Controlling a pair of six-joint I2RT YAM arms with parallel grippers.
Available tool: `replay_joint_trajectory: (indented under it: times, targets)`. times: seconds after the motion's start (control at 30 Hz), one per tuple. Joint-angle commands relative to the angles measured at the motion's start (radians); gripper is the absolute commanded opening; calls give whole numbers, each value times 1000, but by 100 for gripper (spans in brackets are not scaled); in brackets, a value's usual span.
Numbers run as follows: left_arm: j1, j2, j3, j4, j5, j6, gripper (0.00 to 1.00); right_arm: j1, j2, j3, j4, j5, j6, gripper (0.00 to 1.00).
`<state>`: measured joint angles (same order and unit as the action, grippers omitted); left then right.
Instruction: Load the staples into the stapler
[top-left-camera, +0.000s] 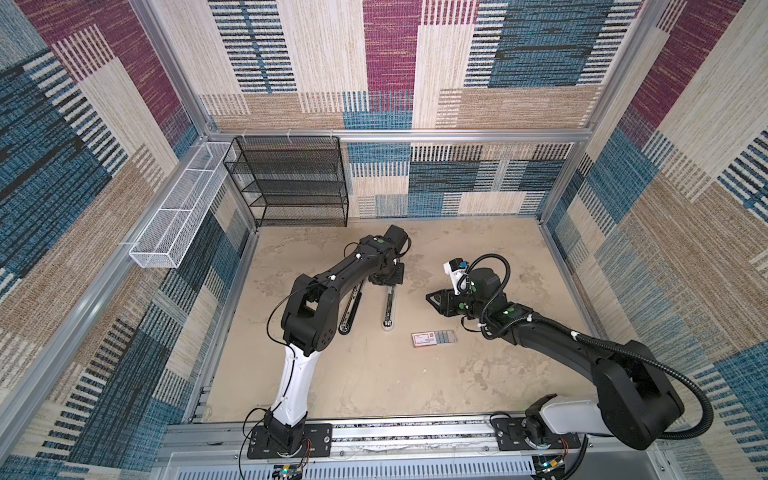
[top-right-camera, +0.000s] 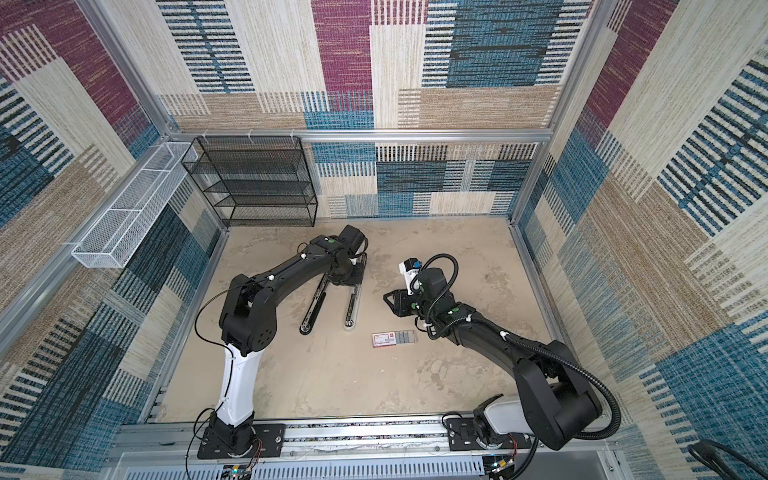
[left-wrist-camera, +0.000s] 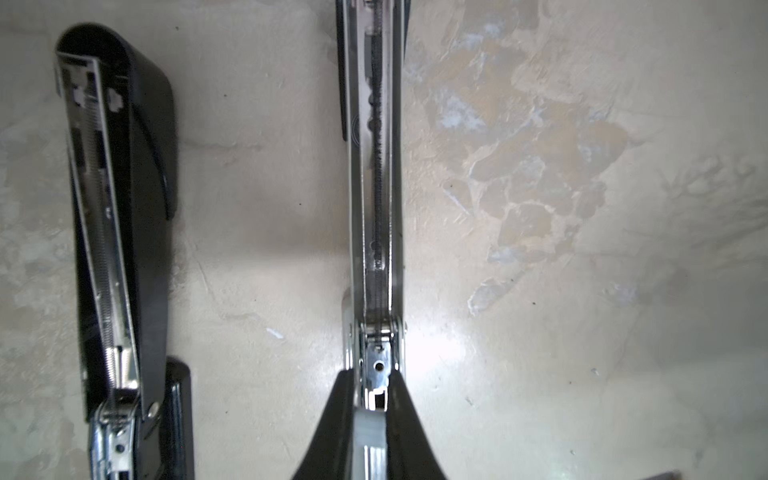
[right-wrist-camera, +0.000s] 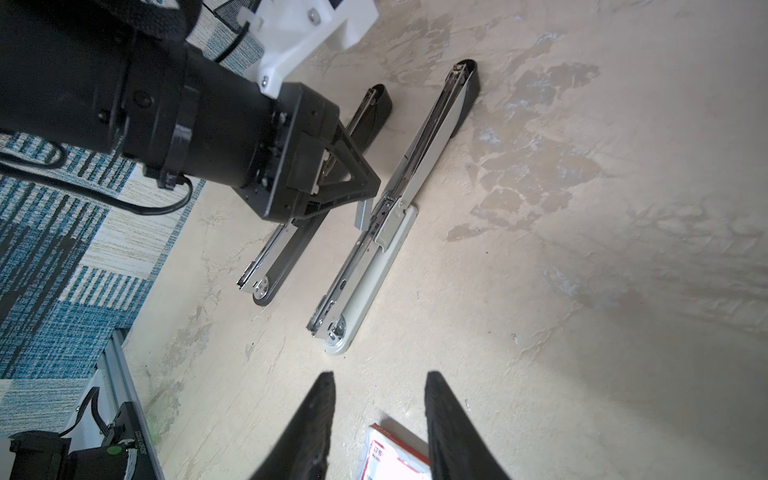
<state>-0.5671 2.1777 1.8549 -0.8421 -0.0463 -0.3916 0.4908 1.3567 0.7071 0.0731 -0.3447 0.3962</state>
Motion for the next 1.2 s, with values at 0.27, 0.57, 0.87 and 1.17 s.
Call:
replay_joint_trajectory:
  times: [0.27,0.57,0.87,1.17]
  targets:
    - [-9,8,16,-25,-18,0,0,0,-13,-10,19,6,7,40]
    - [-25,24,18,-33,-60,-15,0,0,-40,-29,16,15,7,40]
    - [-33,21,17,-43,-110,-7,0,0,-51,-34,18,16,10,40]
    - [-51,21,-3,-43,-141,-7,0,0,-48,-32,16,15,10,40]
